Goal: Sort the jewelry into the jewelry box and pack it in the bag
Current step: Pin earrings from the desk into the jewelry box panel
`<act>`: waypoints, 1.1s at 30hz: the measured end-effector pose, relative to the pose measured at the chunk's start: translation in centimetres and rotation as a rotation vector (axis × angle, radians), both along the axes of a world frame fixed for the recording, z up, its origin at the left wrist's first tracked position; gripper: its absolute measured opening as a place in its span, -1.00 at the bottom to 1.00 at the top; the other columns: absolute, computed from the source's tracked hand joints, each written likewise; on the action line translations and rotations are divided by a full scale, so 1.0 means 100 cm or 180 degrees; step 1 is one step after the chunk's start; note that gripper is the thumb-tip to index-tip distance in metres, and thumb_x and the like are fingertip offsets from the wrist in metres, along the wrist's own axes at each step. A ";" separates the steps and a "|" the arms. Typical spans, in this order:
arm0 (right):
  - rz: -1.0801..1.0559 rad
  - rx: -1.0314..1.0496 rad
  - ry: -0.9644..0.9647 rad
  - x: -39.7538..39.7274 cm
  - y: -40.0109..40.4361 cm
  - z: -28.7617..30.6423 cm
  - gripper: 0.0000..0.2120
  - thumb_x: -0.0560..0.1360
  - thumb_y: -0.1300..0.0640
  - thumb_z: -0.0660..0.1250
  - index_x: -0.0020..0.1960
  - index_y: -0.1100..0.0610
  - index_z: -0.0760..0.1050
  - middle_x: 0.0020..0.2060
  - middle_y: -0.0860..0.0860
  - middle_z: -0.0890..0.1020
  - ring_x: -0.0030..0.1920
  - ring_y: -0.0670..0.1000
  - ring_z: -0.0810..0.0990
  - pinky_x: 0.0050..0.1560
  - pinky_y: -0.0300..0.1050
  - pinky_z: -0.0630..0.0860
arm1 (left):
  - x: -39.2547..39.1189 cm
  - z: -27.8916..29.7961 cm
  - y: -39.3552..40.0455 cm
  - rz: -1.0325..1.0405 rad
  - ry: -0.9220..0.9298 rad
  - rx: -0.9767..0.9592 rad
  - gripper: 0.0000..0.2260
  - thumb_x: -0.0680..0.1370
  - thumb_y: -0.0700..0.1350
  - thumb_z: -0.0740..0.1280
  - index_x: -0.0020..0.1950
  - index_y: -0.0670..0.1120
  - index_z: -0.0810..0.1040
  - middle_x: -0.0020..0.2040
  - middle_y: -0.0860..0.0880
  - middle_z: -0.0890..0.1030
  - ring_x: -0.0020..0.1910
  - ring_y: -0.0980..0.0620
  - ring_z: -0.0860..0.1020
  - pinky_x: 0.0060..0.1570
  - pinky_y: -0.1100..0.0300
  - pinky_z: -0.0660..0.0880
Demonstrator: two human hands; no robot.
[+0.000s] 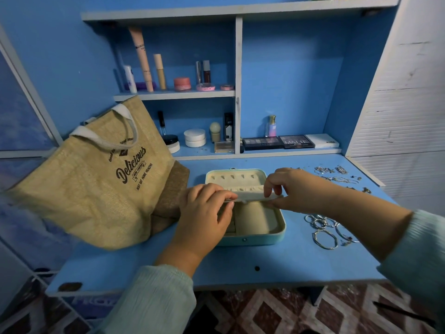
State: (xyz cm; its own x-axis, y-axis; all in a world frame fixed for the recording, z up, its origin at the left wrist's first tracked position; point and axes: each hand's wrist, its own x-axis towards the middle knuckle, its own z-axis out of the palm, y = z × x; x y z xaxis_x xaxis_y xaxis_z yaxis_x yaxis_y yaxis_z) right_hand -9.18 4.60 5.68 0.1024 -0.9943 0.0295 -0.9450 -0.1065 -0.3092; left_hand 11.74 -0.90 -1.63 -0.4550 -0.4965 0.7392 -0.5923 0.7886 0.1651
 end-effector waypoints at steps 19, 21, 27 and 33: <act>-0.0344 -0.0048 -0.0038 -0.047 0.031 0.001 -0.88 0.49 0.03 0.33 -0.21 -0.13 0.47 -0.21 -0.20 0.50 -0.26 -0.25 0.43 -0.29 -0.45 0.33 | -0.070 0.036 0.029 -0.0144 -0.0748 0.0498 -0.77 0.54 0.01 0.12 -0.05 0.14 0.58 -0.09 0.18 0.59 -0.07 0.10 0.55 0.14 0.12 0.13; -0.0492 0.0035 -0.0060 -0.059 0.036 -0.001 -0.90 0.50 0.02 0.31 -0.20 -0.11 0.49 -0.21 -0.21 0.50 -0.25 -0.23 0.45 -0.27 -0.42 0.33 | -0.084 0.042 0.031 -0.0090 -0.1121 0.0784 -0.77 0.60 0.02 0.10 0.09 0.15 0.53 0.07 0.19 0.55 0.09 0.12 0.47 0.25 0.12 0.02; -0.0802 0.0330 -0.0004 -0.096 0.048 -0.004 -0.89 0.52 0.00 0.27 -0.16 -0.08 0.53 -0.20 -0.21 0.54 -0.23 -0.20 0.48 -0.28 -0.36 0.34 | -0.122 0.067 0.016 -0.0171 -0.2260 0.1412 -0.76 0.60 0.10 0.09 0.13 0.16 0.50 0.11 0.16 0.55 0.15 0.09 0.45 0.31 0.02 0.06; -0.1011 0.0395 -0.0077 -0.123 0.044 -0.007 -0.87 0.51 -0.04 0.28 -0.15 -0.04 0.56 -0.21 -0.21 0.53 -0.20 -0.15 0.51 -0.18 -0.25 0.46 | -0.157 0.083 -0.016 -0.0336 -0.3026 0.1816 -0.74 0.59 0.13 0.14 0.19 0.11 0.49 0.20 0.13 0.53 0.17 0.08 0.46 0.22 0.10 0.30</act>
State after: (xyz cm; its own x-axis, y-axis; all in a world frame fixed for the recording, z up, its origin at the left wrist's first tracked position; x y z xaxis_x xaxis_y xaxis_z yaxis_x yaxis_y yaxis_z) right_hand -21.44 8.99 4.97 -0.2122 -0.9726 -0.0952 -0.9172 0.2318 -0.3241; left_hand -3.99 -2.52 6.72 -0.7747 -0.5778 -0.2570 -0.6047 0.7957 0.0341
